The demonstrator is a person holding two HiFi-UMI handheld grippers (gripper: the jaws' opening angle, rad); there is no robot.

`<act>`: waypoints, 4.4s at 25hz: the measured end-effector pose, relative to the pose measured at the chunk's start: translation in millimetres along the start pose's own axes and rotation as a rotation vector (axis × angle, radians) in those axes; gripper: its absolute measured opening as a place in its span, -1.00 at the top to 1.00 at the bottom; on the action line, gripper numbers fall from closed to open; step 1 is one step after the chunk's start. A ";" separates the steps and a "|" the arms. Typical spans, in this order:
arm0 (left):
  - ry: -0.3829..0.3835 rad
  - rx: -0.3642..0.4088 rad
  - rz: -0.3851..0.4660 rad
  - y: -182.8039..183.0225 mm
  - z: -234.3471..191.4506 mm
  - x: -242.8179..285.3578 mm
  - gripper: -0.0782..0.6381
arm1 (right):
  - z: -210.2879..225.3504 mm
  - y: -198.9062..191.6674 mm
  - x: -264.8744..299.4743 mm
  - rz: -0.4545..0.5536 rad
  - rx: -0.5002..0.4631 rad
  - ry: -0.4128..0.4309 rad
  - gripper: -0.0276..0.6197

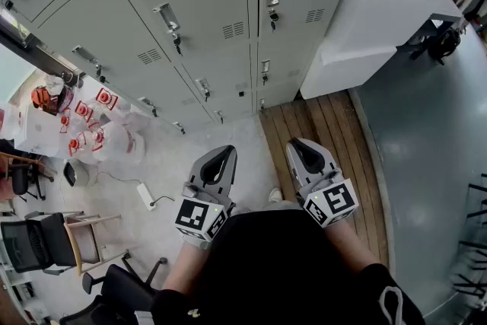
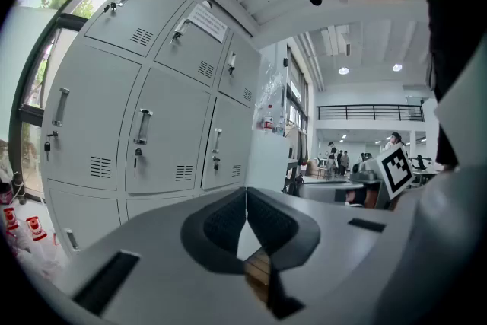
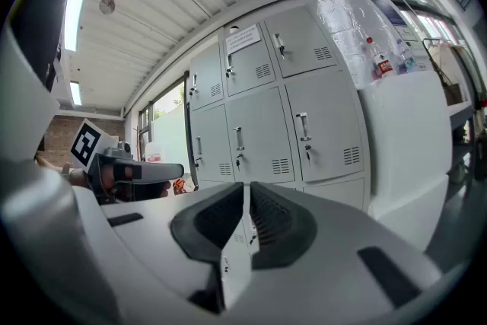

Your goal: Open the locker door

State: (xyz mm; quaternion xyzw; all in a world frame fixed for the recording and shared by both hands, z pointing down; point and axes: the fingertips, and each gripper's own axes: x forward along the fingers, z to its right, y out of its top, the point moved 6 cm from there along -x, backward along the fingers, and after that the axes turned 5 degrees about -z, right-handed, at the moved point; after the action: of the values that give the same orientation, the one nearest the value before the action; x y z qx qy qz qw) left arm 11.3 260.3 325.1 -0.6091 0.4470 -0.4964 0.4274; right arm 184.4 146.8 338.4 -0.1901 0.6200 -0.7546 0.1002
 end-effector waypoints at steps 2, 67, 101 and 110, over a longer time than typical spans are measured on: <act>0.004 0.011 -0.005 0.3 11.7 5.5 0.72 | 7.6 -0.2 -5.3 -0.002 0.007 0.007 0.77; -0.020 -0.042 -0.357 -26.1 -164.6 145.6 0.72 | 207.2 -177.2 275.6 -0.533 0.252 -0.109 0.54; 0.288 -0.199 -0.513 -87.0 -177.8 84.8 0.72 | 282.0 -341.5 393.8 -0.912 0.195 -0.330 0.57; 0.285 -0.201 -0.518 -87.7 -178.0 87.6 0.72 | 281.9 -342.3 388.2 -0.890 0.242 -0.323 0.61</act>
State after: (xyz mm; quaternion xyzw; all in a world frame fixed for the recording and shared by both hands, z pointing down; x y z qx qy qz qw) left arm -144.4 182.4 454.4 -0.6664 0.3793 -0.6223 0.1574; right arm -23.2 -184.1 779.7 -0.5383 0.3629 -0.7517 -0.1160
